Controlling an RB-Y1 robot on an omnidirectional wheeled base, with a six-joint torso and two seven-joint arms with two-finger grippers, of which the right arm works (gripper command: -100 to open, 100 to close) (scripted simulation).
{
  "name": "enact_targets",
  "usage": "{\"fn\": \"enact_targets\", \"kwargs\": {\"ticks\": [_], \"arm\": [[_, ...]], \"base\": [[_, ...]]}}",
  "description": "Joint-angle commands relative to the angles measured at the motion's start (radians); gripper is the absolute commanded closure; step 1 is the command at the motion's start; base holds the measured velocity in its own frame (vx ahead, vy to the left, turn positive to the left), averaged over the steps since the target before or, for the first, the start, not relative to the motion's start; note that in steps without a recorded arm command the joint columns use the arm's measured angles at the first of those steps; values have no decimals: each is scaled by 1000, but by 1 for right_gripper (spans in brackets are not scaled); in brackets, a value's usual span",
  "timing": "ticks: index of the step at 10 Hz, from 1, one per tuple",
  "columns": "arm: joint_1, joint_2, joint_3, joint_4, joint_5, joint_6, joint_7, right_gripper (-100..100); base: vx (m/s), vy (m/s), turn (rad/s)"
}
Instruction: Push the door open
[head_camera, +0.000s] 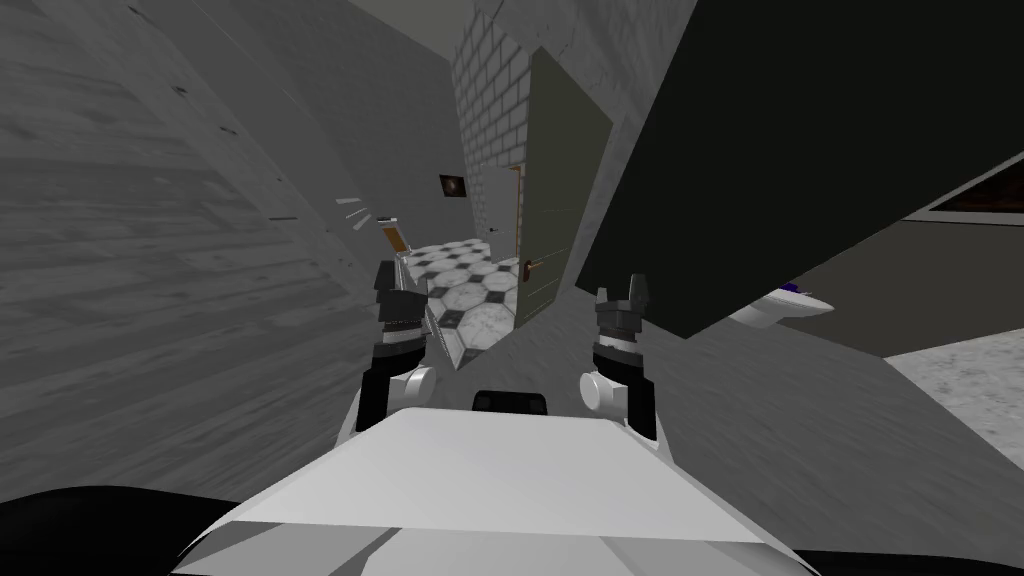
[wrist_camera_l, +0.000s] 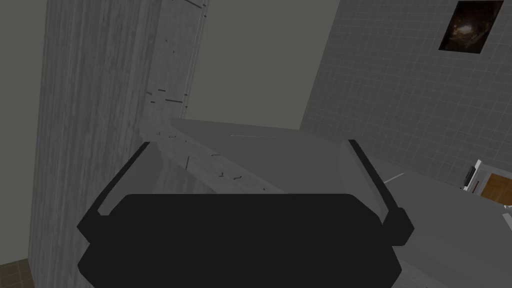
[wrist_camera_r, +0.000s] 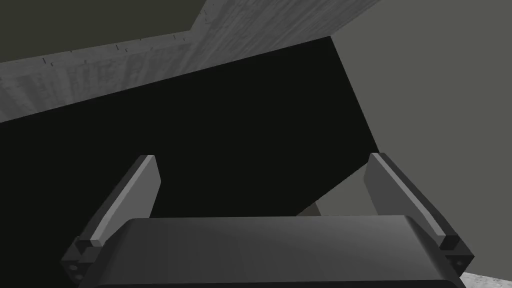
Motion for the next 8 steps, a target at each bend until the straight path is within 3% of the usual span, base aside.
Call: {"fn": "enact_targets", "kwargs": {"ticks": [1, 4, 8], "arm": [[-23, -10, 4, 40, 9, -4, -14, -100], [-57, -22, 10, 99, 22, -9, -35, -100], [-123, -43, 21, 212, 47, -20, -75, -100]], "base": [[32, -38, 50], [64, -68, 40], [73, -69, 49]]}}
